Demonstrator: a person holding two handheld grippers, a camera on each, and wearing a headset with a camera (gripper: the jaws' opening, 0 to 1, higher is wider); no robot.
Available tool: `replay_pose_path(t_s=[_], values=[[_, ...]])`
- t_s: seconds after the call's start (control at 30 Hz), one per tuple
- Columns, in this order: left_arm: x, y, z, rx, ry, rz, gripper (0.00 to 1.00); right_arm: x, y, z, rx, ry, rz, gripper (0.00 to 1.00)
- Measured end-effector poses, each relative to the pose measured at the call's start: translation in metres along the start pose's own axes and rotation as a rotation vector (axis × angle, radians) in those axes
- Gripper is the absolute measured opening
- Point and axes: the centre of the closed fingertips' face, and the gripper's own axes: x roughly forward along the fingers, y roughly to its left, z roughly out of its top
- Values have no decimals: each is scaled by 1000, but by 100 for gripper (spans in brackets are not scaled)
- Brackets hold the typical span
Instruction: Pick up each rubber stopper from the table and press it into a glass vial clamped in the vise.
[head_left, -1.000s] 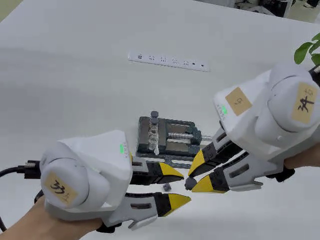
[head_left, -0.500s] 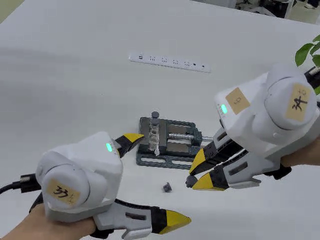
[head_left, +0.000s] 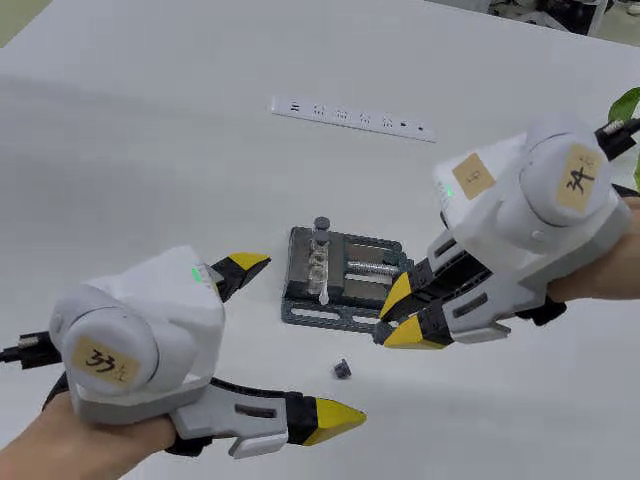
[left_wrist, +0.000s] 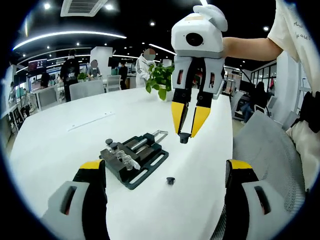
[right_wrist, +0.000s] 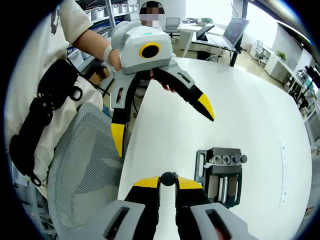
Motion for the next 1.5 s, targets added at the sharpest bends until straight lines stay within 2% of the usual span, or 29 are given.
replay_pose_path(t_s=[0.13,0.3,0.37,0.4,0.5,0.83,1.07,1.27,1.5], values=[[-3,3,-2,-6,1,15,99,2,-17,-2,-24,20,-1,6],[-6,10,-4,-19,-6,47,99,5,-36,6,-75,20,9,6],[-8,11,-4,-25,-10,55,99,6,-42,6,-85,38,13,6],[-9,12,-4,-25,-13,61,99,7,-49,8,-115,38,5,6],[-11,16,-7,-38,-12,73,97,10,-60,14,-142,36,16,6],[-14,22,-12,-61,-5,93,98,26,-94,16,-267,97,18,6],[-15,28,-16,-66,10,101,99,35,-107,15,-369,145,21,6],[-16,30,-18,-74,11,106,99,47,-112,15,-423,158,37,6],[-17,30,-22,-89,12,108,99,56,-113,7,-432,190,51,6]])
